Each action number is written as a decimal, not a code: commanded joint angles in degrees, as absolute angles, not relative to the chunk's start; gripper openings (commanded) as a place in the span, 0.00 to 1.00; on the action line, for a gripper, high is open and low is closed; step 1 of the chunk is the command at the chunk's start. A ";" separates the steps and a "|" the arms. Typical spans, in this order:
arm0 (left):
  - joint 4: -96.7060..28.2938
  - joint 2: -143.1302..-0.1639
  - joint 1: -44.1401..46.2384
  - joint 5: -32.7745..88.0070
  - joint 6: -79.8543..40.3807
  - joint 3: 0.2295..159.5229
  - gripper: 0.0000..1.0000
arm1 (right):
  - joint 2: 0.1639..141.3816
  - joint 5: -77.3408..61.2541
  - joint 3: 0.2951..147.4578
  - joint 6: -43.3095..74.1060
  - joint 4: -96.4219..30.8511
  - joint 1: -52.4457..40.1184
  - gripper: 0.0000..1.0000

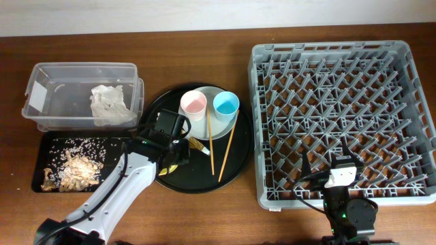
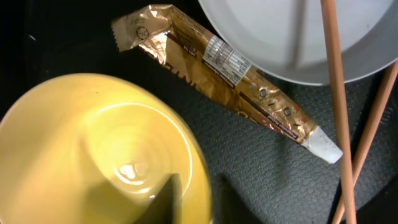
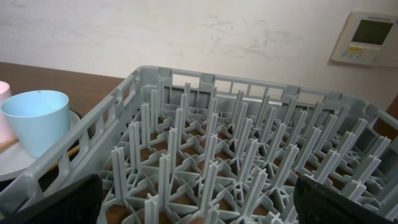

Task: Sort waste into correct bins and load items into the dishwasher rack

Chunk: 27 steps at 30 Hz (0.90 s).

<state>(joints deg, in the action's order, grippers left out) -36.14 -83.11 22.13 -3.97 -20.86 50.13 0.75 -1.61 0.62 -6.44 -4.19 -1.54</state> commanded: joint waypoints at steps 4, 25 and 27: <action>-35.40 -83.07 22.31 -5.06 -21.23 53.28 0.41 | 0.47 -2.15 0.32 -6.63 -4.36 -1.83 0.98; -26.09 -95.68 29.98 1.74 -44.38 57.21 0.34 | 0.47 -2.15 0.32 -6.63 -4.36 -1.83 0.98; -26.11 -95.68 29.98 1.69 -44.45 57.21 0.34 | 0.47 -2.15 0.32 -6.63 -4.36 -1.83 0.99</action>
<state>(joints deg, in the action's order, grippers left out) -26.26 -95.22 30.26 1.72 -43.62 56.49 0.75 -1.58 0.62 -6.46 -4.21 -1.54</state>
